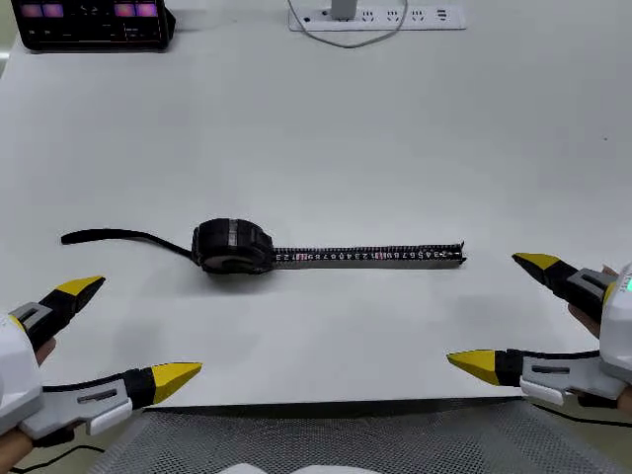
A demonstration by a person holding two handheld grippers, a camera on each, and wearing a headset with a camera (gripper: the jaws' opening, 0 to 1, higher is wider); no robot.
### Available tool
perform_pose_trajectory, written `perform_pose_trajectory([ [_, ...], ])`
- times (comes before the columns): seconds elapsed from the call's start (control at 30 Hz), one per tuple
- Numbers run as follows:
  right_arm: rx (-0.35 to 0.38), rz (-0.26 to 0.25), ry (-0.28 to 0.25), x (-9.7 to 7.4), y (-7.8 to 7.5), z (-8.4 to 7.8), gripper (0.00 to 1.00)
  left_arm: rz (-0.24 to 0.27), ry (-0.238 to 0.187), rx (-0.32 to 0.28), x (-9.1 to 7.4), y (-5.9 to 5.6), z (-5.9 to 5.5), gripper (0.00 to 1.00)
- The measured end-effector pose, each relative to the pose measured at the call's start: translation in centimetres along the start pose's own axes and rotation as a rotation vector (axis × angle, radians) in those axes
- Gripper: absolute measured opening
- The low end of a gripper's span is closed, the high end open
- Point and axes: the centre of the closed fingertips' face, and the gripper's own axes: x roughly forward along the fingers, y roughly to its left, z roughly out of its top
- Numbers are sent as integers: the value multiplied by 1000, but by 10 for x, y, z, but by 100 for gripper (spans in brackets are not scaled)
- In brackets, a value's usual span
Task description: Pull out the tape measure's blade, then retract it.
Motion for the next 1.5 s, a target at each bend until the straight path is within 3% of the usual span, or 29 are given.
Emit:
perform_pose_trajectory([
  [0.83,7,-3,-8,0,3,1,91,-16,-1,14,4,-1,5,93],
  [1.5,17,-1,-8,3,2,0,93,0,-14,11,10,0,11,92],
])
